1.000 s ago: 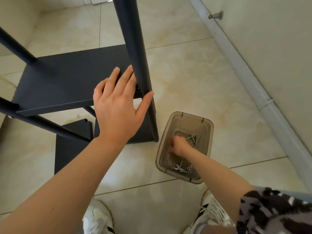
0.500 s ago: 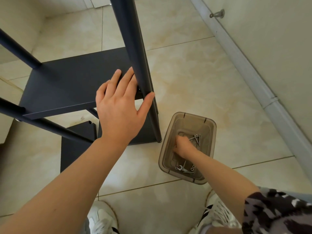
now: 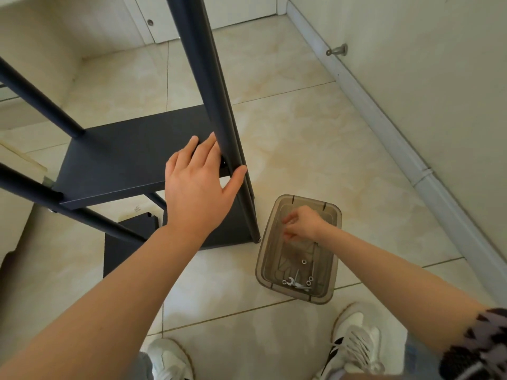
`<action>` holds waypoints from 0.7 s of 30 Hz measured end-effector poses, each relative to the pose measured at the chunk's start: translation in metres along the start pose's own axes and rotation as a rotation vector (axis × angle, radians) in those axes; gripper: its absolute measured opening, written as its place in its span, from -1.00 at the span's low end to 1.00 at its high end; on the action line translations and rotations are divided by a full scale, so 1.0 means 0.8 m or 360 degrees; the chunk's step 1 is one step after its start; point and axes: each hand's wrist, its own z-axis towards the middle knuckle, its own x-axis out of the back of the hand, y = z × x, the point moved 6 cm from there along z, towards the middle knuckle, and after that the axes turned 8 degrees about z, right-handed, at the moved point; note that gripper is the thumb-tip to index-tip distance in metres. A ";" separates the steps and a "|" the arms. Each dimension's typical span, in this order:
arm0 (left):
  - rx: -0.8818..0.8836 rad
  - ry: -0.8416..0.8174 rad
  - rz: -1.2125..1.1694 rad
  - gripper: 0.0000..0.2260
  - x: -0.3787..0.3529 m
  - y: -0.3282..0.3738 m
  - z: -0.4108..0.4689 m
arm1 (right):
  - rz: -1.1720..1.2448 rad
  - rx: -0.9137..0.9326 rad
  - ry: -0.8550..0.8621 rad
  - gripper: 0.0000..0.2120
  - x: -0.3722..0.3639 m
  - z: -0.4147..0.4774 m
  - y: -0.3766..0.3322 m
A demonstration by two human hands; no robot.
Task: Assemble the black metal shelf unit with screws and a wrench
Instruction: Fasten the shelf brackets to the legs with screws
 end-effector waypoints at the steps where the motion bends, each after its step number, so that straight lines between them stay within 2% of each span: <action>1: -0.0001 -0.0038 0.0005 -0.42 0.001 0.000 0.002 | 0.0039 0.0031 -0.0016 -0.85 0.006 -0.003 -0.011; 6: 0.0044 -0.0229 -0.0048 -0.41 0.008 -0.002 0.008 | 0.0513 0.0105 -0.0149 -0.92 0.022 -0.027 -0.062; 11: 0.0056 -0.0360 -0.0201 -0.52 0.014 -0.003 0.020 | 0.0857 0.0175 -0.0258 -0.88 0.008 -0.042 -0.110; 15: 0.0069 -0.0475 -0.0302 -0.62 0.014 -0.007 0.030 | 0.1051 0.0163 -0.0090 -0.86 -0.005 -0.044 -0.126; 18: 0.0072 -0.0604 -0.0316 -0.60 0.009 -0.010 0.038 | 0.1073 0.0170 0.0054 -0.82 -0.011 -0.045 -0.136; 21: 0.0095 -0.0627 -0.0304 -0.56 0.005 -0.015 0.043 | 0.1118 0.0173 0.0111 -0.77 -0.027 -0.045 -0.154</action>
